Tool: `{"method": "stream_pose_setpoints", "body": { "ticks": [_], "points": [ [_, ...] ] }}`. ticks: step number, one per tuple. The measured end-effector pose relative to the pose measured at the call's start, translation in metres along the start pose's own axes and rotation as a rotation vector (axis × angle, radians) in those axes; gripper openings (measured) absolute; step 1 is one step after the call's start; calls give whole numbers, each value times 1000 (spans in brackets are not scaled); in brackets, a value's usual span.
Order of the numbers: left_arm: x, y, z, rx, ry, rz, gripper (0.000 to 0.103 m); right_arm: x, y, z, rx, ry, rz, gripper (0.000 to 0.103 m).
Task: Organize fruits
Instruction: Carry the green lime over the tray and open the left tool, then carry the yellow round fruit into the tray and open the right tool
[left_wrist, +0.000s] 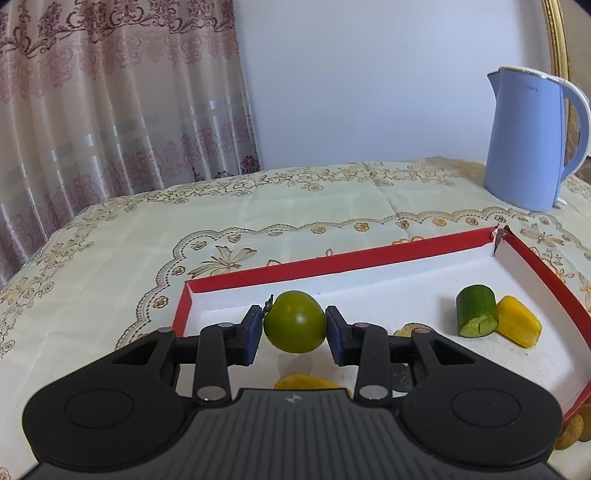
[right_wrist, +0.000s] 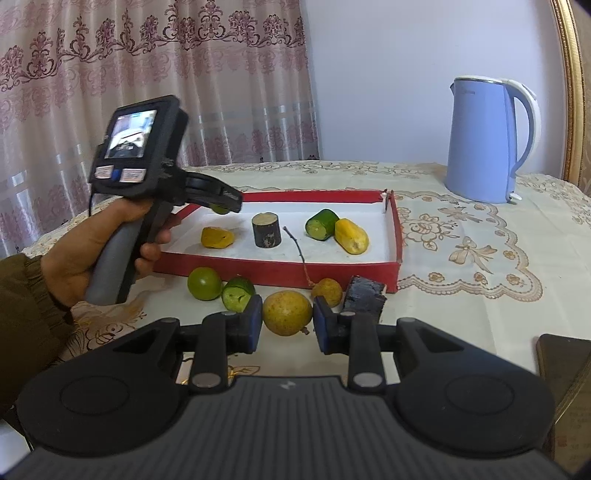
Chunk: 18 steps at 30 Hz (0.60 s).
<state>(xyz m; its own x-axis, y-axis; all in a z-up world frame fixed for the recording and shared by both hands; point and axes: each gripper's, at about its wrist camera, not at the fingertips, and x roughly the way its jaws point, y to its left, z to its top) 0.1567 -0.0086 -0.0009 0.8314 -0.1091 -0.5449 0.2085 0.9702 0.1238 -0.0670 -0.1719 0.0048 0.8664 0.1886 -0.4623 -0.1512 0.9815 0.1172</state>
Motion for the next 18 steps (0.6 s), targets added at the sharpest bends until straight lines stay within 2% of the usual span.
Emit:
{"method": "stream_pose_setpoints", "body": {
  "ticks": [2, 4, 6, 8, 12, 18],
  "points": [
    [0, -3, 0, 6, 1, 2, 39, 1, 3, 0, -4, 0, 4, 28],
    [-1, -3, 1, 8, -8, 10, 46, 1, 4, 0, -4, 0, 5, 28],
    [-6, -3, 1, 8, -32, 29, 69, 2, 6, 0, -5, 1, 8, 28],
    [-13, -4, 2, 15, -68, 59, 78, 4, 6, 1, -8, 2, 11, 28],
    [-33, -1, 0, 18, -110, 97, 78, 7, 9, 3, -12, 0, 22, 28],
    [-80, 17, -21, -90, -148, 89, 78, 11, 11, 14, -15, -25, 29, 28]
  ]
}}
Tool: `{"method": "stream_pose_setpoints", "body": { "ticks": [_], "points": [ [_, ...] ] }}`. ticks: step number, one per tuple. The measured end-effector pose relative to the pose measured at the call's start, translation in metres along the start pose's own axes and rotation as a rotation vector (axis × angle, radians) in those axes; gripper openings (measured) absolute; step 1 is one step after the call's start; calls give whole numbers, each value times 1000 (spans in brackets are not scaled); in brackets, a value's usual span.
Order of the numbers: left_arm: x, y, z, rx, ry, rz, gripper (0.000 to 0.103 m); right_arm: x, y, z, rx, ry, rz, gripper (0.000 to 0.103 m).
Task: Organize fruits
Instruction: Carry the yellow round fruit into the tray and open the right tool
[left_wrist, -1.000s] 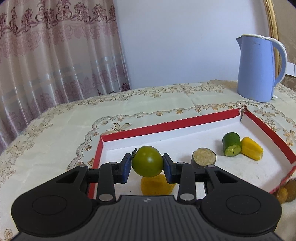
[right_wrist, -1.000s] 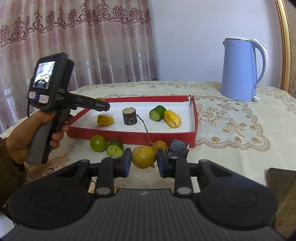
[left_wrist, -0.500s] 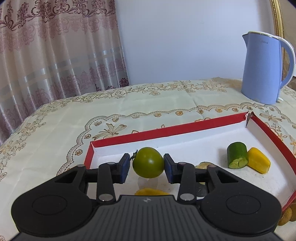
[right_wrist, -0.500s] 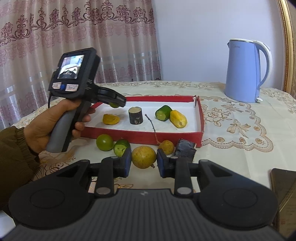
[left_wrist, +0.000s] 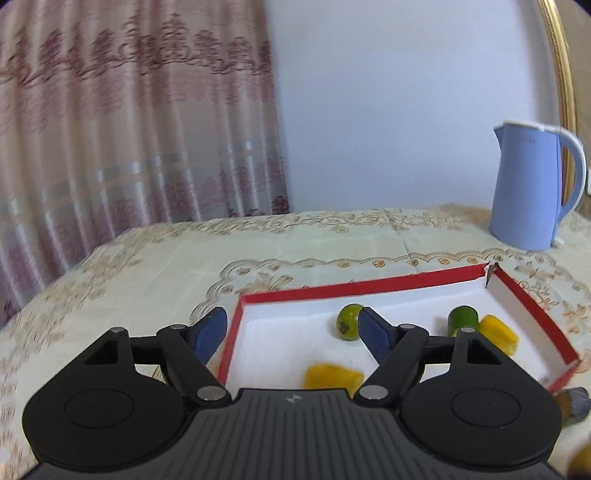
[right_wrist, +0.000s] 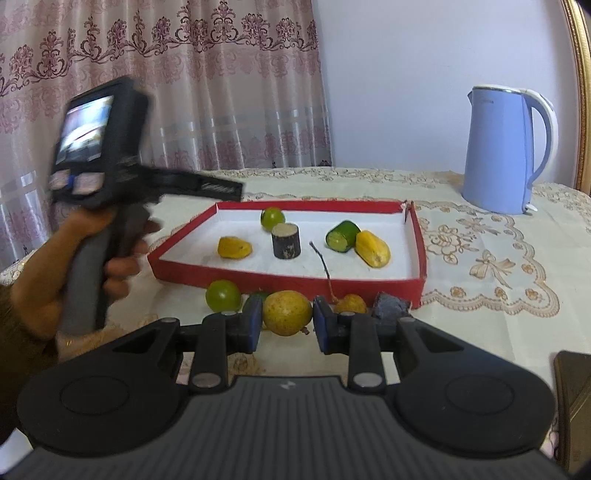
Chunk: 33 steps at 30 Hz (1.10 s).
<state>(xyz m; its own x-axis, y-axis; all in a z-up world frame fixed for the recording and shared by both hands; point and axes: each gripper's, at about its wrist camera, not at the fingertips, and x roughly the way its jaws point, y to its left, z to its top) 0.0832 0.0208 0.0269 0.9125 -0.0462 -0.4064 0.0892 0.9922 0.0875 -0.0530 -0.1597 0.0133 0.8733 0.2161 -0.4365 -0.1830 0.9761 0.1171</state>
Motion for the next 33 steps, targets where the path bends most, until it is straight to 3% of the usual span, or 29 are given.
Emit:
{"method": "stream_pose_setpoints", "body": {
  "ticks": [5, 14, 33],
  "points": [
    [-36, 10, -24, -34, -10, 43, 78, 2, -2, 11, -8, -30, 2, 28],
    [-67, 17, -47, -41, 9, 21, 81, 18, -24, 33, 29, -60, -17, 28],
    [-64, 12, -62, 0, 53, 15, 81, 88, -23, 72, -30, -16, -47, 28]
  ]
}}
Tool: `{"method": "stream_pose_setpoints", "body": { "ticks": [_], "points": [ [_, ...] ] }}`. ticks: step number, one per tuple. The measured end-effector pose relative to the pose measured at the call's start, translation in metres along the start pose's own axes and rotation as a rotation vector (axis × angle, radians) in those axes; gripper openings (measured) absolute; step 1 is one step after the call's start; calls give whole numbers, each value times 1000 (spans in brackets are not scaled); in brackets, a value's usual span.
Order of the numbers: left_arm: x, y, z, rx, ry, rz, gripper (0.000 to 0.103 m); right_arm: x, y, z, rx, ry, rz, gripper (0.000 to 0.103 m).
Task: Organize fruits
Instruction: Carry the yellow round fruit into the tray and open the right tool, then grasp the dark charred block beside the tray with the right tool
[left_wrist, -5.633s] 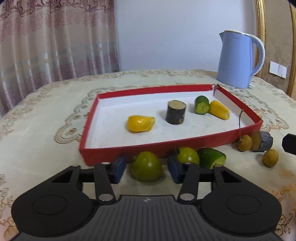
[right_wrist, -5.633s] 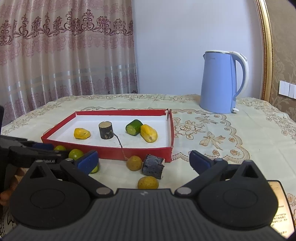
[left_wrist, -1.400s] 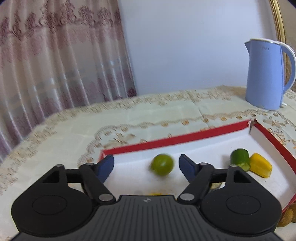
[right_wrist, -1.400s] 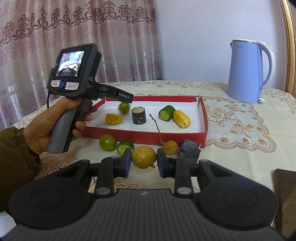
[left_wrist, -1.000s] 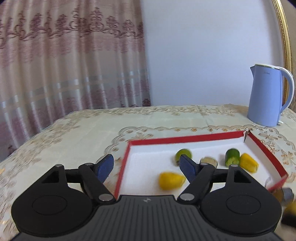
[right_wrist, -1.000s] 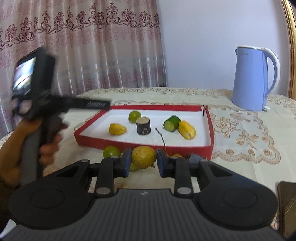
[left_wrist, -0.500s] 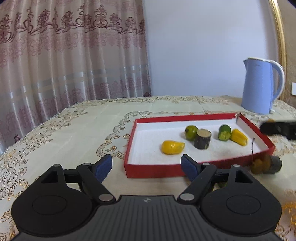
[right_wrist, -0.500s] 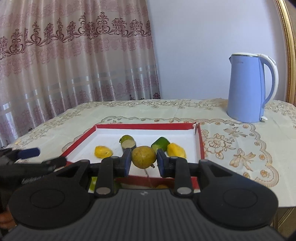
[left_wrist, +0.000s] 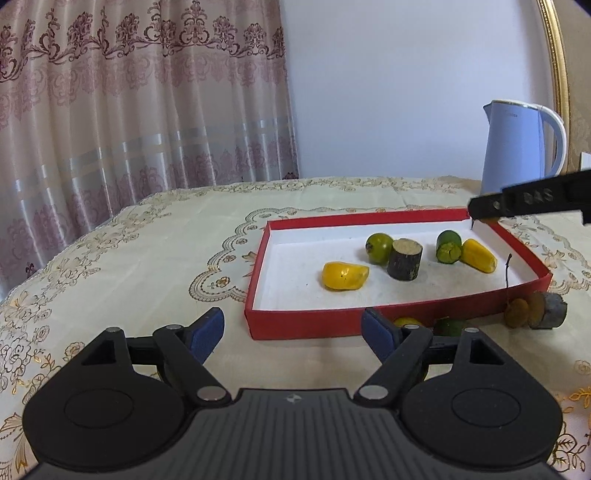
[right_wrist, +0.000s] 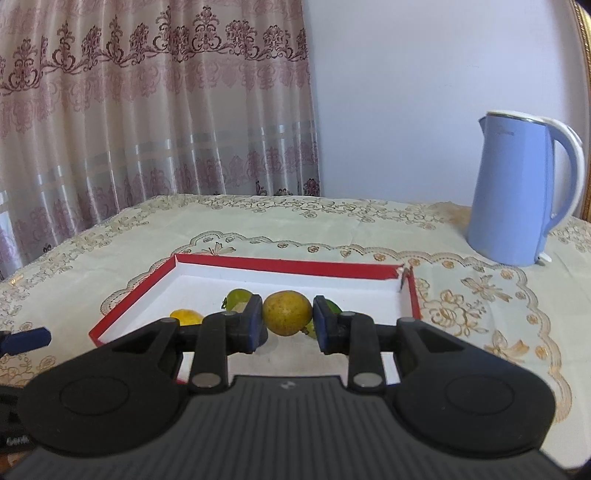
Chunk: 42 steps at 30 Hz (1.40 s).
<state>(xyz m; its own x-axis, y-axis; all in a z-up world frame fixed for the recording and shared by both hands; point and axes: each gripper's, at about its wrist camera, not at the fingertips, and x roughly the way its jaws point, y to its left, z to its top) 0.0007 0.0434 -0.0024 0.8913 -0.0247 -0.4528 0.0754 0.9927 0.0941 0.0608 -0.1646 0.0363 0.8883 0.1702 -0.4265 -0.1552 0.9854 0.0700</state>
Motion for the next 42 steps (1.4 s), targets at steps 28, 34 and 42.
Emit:
{"method": "stream_pose_setpoints", "body": {
  "ticks": [28, 34, 42],
  "points": [
    [9, 2, -7, 15, 63, 60, 82, 77, -10, 8, 19, 123, -83, 44],
    [8, 1, -7, 8, 55, 55, 82, 32, -14, 5, 27, 46, -93, 47],
    [5, 2, -7, -19, 43, 13, 82, -57, -33, -23, 66, -49, -144, 53]
  ]
}}
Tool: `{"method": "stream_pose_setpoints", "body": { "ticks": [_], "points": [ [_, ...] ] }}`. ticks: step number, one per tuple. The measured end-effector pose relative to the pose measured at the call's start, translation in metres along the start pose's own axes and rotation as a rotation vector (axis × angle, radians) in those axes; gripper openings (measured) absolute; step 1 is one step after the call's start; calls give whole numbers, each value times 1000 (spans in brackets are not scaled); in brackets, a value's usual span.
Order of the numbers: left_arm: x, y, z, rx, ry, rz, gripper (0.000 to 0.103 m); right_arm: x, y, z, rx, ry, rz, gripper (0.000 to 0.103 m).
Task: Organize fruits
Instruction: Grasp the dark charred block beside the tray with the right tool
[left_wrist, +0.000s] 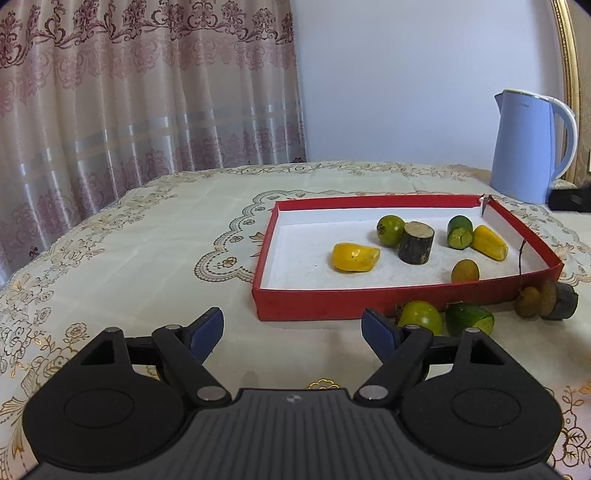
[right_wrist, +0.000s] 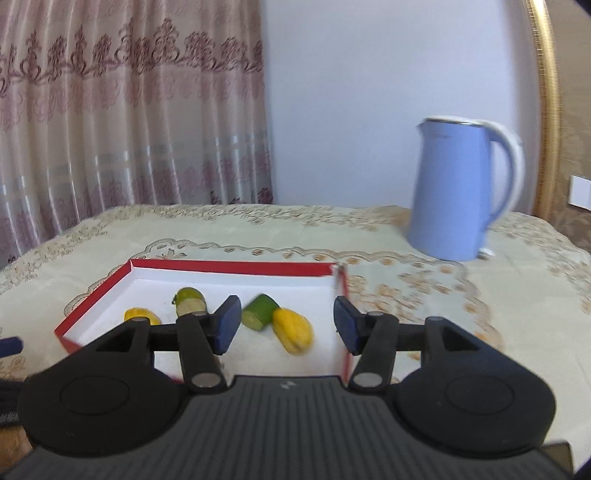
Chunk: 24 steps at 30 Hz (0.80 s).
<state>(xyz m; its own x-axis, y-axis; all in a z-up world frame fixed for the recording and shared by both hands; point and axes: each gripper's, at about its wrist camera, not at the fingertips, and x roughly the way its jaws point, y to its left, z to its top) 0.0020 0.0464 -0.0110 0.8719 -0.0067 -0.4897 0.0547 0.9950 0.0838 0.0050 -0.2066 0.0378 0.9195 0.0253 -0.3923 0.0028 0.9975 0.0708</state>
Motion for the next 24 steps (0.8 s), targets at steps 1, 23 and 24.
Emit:
{"method": "stream_pose_setpoints", "body": {
  "ticks": [1, 23, 24],
  "points": [
    [0, -1, 0, 3, -3, -1, 82, -5, -3, -4, 3, 9, 2, 53],
    [-5, -6, -1, 34, -12, -11, 82, 18, 5, -58, -30, 189, -31, 48],
    [-5, -6, -1, 34, -12, -12, 82, 20, 5, -58, -27, 193, -32, 44]
  ]
}}
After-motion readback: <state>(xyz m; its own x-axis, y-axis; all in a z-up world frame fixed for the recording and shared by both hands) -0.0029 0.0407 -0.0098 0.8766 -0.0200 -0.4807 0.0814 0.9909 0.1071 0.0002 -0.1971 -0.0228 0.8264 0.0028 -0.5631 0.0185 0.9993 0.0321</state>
